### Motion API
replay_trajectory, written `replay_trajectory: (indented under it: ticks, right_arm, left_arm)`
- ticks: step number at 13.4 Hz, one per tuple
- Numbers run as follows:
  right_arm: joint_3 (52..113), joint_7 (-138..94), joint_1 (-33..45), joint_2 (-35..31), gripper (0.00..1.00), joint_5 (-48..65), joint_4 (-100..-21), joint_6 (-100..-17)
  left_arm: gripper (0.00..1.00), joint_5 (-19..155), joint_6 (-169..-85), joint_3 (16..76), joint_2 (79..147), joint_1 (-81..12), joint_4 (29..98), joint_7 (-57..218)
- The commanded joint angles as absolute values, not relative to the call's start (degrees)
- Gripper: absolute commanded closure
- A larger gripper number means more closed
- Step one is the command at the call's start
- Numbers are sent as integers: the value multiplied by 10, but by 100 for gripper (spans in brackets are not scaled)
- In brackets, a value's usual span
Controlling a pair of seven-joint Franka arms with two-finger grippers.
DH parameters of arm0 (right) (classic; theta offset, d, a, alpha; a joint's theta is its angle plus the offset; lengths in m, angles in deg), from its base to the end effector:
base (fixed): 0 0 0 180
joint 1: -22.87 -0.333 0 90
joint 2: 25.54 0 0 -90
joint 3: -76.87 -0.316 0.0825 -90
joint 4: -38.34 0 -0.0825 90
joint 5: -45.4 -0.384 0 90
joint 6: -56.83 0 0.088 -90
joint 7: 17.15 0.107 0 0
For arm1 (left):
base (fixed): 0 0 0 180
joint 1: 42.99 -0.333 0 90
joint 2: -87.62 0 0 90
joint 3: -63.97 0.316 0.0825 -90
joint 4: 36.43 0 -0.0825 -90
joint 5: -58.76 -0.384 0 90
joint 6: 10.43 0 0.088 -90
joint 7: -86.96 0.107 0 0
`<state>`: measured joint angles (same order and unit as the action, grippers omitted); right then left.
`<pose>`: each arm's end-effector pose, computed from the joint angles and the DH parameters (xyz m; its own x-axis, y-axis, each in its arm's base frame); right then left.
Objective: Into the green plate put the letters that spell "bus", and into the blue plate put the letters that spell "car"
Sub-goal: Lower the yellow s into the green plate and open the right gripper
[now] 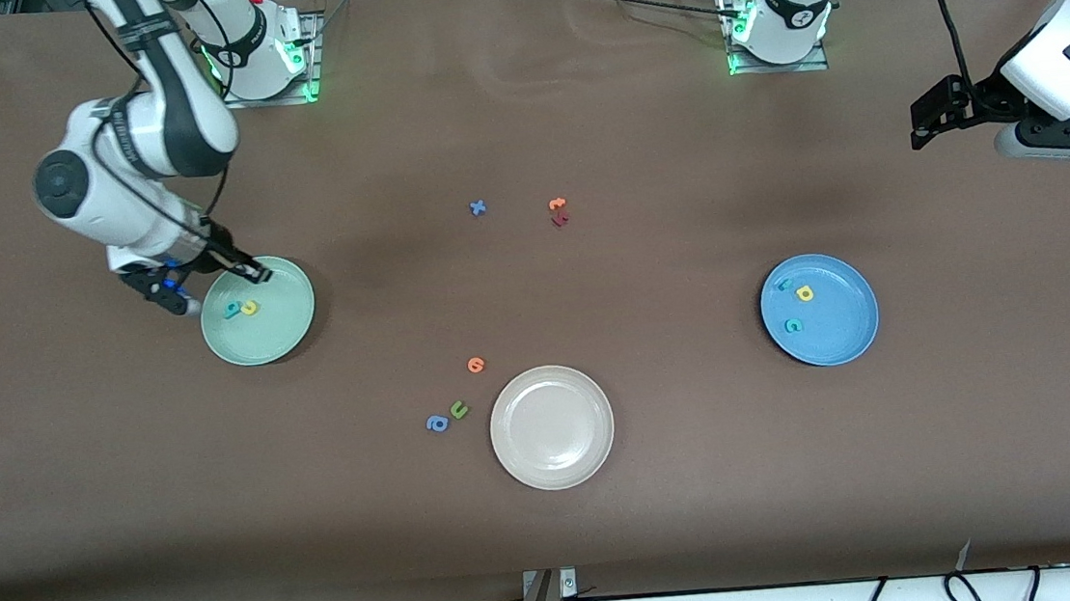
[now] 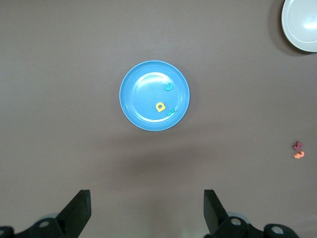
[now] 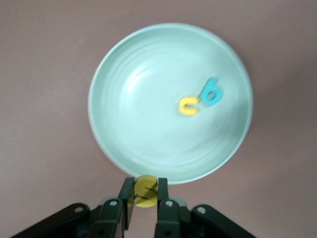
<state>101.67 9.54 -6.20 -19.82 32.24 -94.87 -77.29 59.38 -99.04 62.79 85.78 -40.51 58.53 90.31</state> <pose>0.5058 0.0407 0.2947 0.8445 -0.5216 -0.1212 -0.5309 -0.8451 -0.0625 0.5384 -0.0358 0.5994 0.9895 -0.1220 -0.0779 -0.1213 -0.9925 0.0147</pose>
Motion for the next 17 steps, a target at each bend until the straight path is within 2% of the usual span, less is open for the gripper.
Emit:
replay_trajectory:
  ticks: [1, 3, 6, 10, 13, 14, 15, 16, 17]
  right_arm:
    - [1060, 12, -62, -188, 99, 325, -955, -772]
    - [1087, -36, -62, -168, 99, 326, -955, -789]
    - [1085, -39, -62, -118, 99, 321, -956, -850]
    - [1049, -29, -67, -68, 99, 258, -956, -882]
    - [1032, -28, -68, -65, 99, 226, -955, -886]
    - [1031, -28, -68, -65, 95, 225, -955, -886]
    - [1031, -29, -67, -65, 61, 225, -955, -886]
    - [1031, -27, -68, -65, 11, 225, -955, -885]
    - [1031, -27, -67, -66, 2, 225, -953, -885]
  left_arm:
    - [0, 585, -976, 630, 865, -401, 567, 898]
    - [0, 583, -976, 630, 866, -399, 566, 898]
    - [0, 583, -975, 630, 865, -401, 567, 899]
    - [0, 583, -974, 631, 866, -403, 566, 902]
    - [0, 583, -974, 630, 865, -399, 567, 903]
    - [0, 583, -974, 630, 865, -397, 566, 903]
    - [0, 583, -974, 630, 865, -397, 566, 903]
    - [0, 583, -974, 629, 865, -396, 566, 901]
    - [0, 583, -974, 629, 865, -396, 566, 900]
